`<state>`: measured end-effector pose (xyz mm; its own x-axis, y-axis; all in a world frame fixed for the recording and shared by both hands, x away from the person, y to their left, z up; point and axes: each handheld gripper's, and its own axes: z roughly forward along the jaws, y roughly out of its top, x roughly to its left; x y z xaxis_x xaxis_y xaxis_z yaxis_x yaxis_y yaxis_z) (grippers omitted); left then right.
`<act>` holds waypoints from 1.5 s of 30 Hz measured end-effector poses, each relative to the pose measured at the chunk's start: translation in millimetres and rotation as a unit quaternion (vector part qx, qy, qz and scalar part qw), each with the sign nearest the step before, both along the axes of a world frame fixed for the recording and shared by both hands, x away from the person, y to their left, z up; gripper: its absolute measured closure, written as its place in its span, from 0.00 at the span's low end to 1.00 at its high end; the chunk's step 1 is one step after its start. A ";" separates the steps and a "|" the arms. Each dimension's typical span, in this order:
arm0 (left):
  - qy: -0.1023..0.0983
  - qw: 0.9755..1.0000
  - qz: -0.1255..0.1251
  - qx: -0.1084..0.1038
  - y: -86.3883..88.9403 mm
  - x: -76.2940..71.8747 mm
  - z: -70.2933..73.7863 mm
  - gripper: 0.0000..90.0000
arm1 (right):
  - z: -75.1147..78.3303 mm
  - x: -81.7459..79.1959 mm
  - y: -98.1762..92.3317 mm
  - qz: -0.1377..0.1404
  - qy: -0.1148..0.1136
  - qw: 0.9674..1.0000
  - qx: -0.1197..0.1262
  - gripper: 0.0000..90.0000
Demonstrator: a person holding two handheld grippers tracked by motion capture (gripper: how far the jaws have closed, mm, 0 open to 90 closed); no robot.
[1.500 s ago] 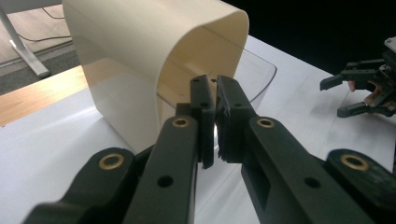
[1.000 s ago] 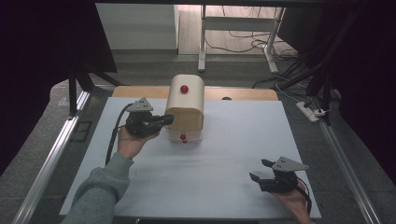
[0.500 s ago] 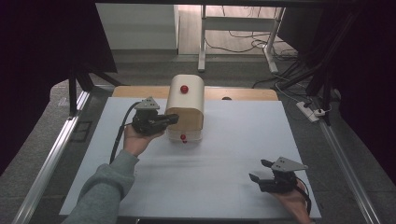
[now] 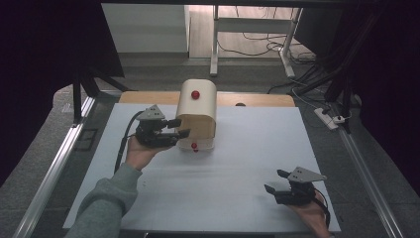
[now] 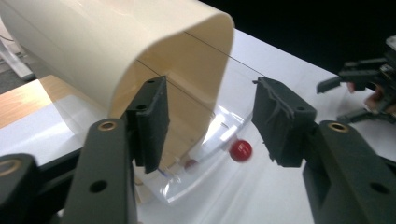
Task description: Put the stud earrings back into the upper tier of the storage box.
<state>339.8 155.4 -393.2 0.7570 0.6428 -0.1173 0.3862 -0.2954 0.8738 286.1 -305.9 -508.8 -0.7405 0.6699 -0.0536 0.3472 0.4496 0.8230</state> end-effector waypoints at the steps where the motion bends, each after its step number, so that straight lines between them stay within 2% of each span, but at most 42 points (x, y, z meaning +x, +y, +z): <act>1: 0.000 1.000 -0.002 0.005 1.5 -2.0 0.7 0.49 | 0.0 0.0 -0.1 0.000 0.000 1.000 0.000 0.28; 5: -0.001 1.000 -0.004 0.015 9.5 -11.2 1.5 0.46 | -0.4 0.5 0.1 0.001 0.001 1.000 -0.002 0.28; 11: 0.000 0.999 0.001 0.037 21.9 -25.0 -5.3 0.43 | -0.5 0.4 0.5 0.003 0.002 1.000 -0.005 0.28; 16: 0.000 0.999 0.001 0.040 30.9 -33.8 -11.6 0.42 | -0.8 0.2 1.0 -0.001 0.000 1.000 -0.009 0.27; 25: 0.020 0.998 0.003 0.057 50.1 -48.8 -29.5 0.42 | -1.0 0.0 1.5 0.003 0.002 1.000 -0.007 0.27; 27: 0.027 0.997 0.001 0.068 54.9 -52.9 -36.3 0.42 | -1.4 0.0 1.8 0.003 0.002 1.000 -0.007 0.27; 30: 0.043 0.995 -0.001 0.092 62.1 -58.8 -48.7 0.42 | -1.7 0.1 2.0 0.004 0.004 1.000 -0.007 0.27; 33: 0.054 0.993 0.003 0.108 68.5 -63.0 -59.6 0.42 | -2.0 0.4 2.5 0.004 0.003 1.000 -0.009 0.27; 45: 0.088 0.986 0.019 0.138 86.7 -72.4 -94.0 0.43 | -3.0 0.6 3.7 0.003 0.008 1.000 -0.014 0.27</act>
<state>267.4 242.1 -487.2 0.7151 0.6962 -0.0621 0.5405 -0.4945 0.6807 286.7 -302.2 -511.8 -0.7456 0.6637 -0.0605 0.3565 0.4739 0.8052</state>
